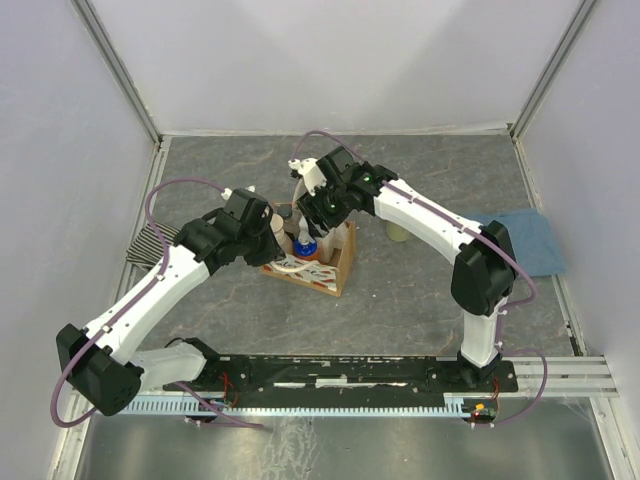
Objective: Take the personal care products out of the canvas bag
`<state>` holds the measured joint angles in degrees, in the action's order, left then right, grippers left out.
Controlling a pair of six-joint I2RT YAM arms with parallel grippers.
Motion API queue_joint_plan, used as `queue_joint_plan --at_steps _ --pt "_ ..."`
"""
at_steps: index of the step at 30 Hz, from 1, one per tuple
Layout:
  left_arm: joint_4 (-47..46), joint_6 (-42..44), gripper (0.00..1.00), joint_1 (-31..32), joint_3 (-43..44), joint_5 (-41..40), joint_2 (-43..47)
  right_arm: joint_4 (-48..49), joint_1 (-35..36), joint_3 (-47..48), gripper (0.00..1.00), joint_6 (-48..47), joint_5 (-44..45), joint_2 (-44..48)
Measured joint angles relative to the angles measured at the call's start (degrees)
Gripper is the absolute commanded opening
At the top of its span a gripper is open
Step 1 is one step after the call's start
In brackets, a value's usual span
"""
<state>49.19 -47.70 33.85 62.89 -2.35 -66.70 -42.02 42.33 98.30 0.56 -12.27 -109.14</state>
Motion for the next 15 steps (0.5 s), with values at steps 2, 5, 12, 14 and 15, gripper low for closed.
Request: queue_joint_plan --at_steps 2,5,12,14,15 --pt "0.0 0.0 0.17 0.0 -0.1 0.0 0.0 0.1 0.0 0.0 0.62 -0.2 -0.2 -0.1" --pt "0.0 0.0 0.18 0.0 -0.2 0.0 0.1 0.1 0.0 0.4 0.55 -0.5 -0.6 -0.4" --pt "0.1 0.0 0.2 0.0 -0.5 0.0 0.1 -1.8 0.4 3.1 0.29 -1.0 -0.3 -2.0" --pt "0.1 0.0 0.2 0.0 -0.6 0.0 0.2 -2.3 0.5 3.4 0.24 -1.0 0.3 -2.0" --pt "0.2 0.0 0.2 0.0 -0.7 0.0 0.2 -2.7 0.6 3.6 0.22 -1.0 0.6 -2.0"
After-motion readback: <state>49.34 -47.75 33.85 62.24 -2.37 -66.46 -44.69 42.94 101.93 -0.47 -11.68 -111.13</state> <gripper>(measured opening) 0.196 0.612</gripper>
